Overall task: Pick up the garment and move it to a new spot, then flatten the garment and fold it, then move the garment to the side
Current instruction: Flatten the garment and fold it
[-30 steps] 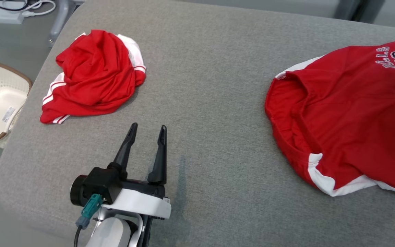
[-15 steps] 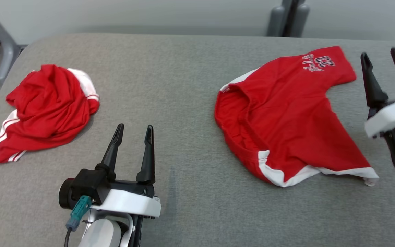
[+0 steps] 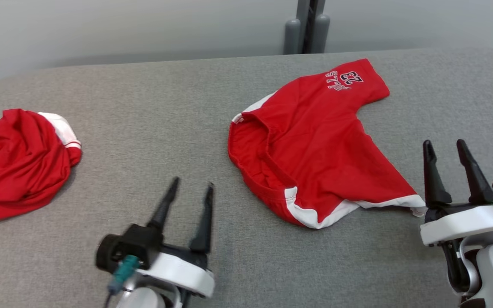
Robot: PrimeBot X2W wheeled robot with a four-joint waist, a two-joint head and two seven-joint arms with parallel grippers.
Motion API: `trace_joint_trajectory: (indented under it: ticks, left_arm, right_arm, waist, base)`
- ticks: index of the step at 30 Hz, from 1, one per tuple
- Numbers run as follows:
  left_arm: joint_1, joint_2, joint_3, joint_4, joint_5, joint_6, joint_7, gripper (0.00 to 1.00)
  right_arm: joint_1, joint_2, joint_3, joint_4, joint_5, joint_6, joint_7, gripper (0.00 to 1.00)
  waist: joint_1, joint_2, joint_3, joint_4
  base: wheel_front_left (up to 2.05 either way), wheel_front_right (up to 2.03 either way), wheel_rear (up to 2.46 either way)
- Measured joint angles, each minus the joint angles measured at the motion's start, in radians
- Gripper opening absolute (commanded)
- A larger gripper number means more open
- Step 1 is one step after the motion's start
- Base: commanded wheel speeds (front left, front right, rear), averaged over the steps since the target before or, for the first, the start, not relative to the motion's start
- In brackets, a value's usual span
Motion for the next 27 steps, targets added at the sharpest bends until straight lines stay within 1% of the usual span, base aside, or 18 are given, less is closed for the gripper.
trace_joint_trajectory:
  ticks: [1,2,8,10,14,18,23,27]
  left_arm:
    - [-0.004,-0.002,-0.024,0.021,0.003,-0.015,0.0,1.0]
    - [-0.004,-0.002,-0.024,0.021,0.003,-0.015,0.0,1.0]
    - [-0.108,-0.002,-0.209,0.207,0.023,-0.108,0.007,1.0]
    - [-0.158,-0.004,-0.248,0.257,0.016,-0.125,0.034,1.0]
    - [-0.268,-0.002,-0.297,0.322,0.026,-0.14,0.059,1.0]
    - [-0.336,-0.003,-0.35,0.388,0.047,-0.156,0.098,1.0]
    - [-0.388,-0.003,-0.361,0.453,0.045,-0.161,0.118,1.0]
    - [-0.396,-0.003,-0.367,0.492,0.031,-0.162,0.14,1.0]
  right_arm:
    - [0.006,0.005,0.0,0.0,-0.013,0.0,0.0,1.0]
    - [0.006,0.005,0.0,0.0,-0.013,0.0,0.0,1.0]
    - [0.012,0.03,-0.012,0.005,-0.031,0.0,0.0,1.0]
    - [0.01,0.035,-0.011,0.006,-0.036,0.0,0.0,1.0]
    - [0.007,0.045,-0.016,0.007,-0.038,0.0,0.0,1.0]
    - [0.007,0.052,-0.018,0.008,-0.039,0.0,0.0,1.0]
    - [0.008,0.062,-0.019,0.013,-0.039,0.0,0.0,1.0]
    - [0.008,0.065,-0.022,0.017,-0.039,0.0,0.0,1.0]
  waist:
    - [0.0,0.0,0.004,-0.007]
    - [0.0,0.0,0.004,-0.007]
    - [0.0,0.0,0.035,-0.047]
    - [0.0,0.0,0.045,-0.062]
    - [0.0,0.0,0.067,-0.093]
    - [0.0,0.0,0.084,-0.116]
    - [0.0,0.0,0.088,-0.128]
    - [0.0,0.0,0.085,-0.125]
  base:
    - [0.0,0.0,0.0]
    - [0.0,0.0,0.0]
    - [0.0,0.0,0.0]
    - [0.0,0.0,0.0]
    - [0.0,0.0,0.0]
    - [0.0,0.0,0.0]
    - [0.0,0.0,0.0]
    - [0.0,0.0,0.0]
